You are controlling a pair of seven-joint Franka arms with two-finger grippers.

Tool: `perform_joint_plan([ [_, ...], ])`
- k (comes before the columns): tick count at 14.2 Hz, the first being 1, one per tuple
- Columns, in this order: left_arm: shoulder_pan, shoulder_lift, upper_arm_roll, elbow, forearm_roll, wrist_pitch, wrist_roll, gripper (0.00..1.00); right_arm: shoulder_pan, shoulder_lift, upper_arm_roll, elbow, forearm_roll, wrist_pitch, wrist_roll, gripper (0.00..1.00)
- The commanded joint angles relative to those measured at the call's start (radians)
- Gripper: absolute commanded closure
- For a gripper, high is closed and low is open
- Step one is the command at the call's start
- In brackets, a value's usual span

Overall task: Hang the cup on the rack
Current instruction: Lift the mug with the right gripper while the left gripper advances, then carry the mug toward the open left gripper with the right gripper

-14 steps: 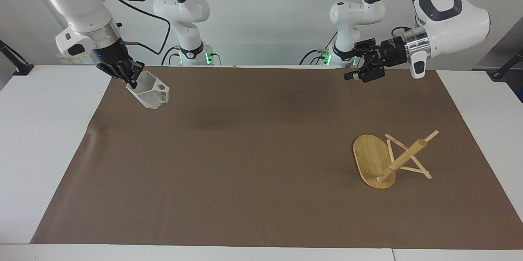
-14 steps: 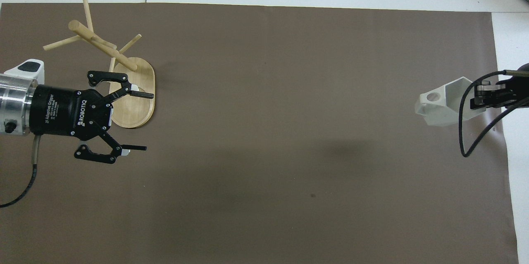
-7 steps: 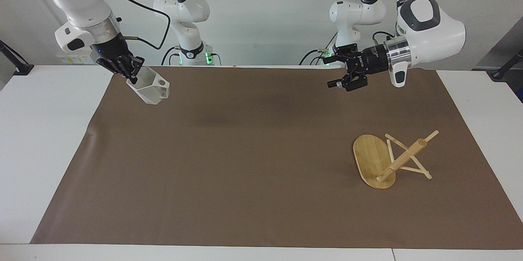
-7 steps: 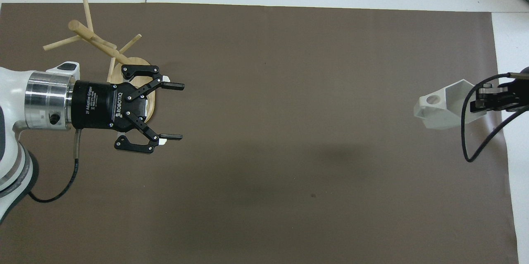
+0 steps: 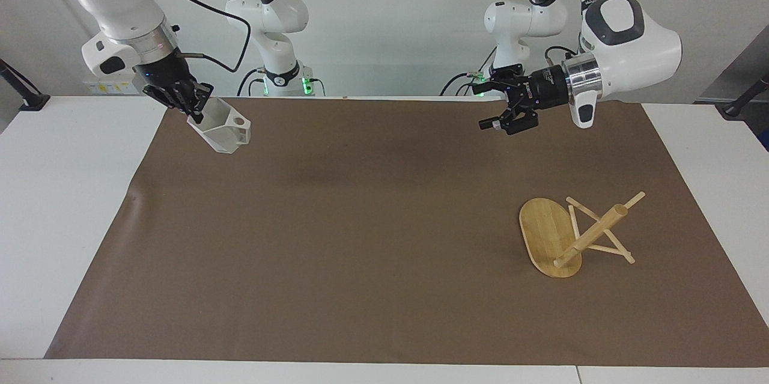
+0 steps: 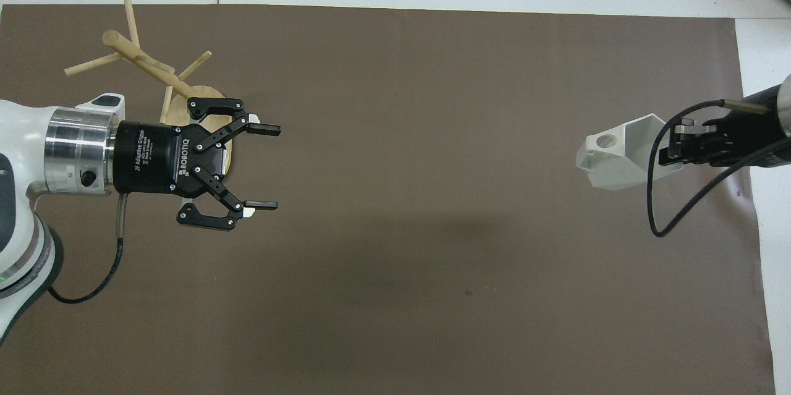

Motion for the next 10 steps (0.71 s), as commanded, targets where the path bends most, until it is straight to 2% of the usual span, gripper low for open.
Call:
perform_joint_plan([
  [1, -0.015, -0.009, 0.011, -0.021, -0.021, 0.019, -0.012, 0.0, -0.008, -0.022, 0.03, -0.027, 0.095, 0.037, 0.009, 1.0],
  [6, -0.002, -0.009, 0.011, -0.024, -0.027, 0.056, -0.07, 0.0, -0.008, -0.043, 0.126, -0.064, 0.195, 0.096, 0.01, 1.0],
  [8, 0.0, -0.007, 0.011, -0.05, -0.116, 0.084, -0.07, 0.0, -0.008, -0.058, 0.139, -0.099, 0.27, 0.135, 0.01, 1.0],
  [10, 0.006, 0.005, 0.011, -0.05, -0.135, 0.084, -0.07, 0.0, -0.008, -0.065, 0.158, -0.108, 0.308, 0.153, 0.033, 1.0],
])
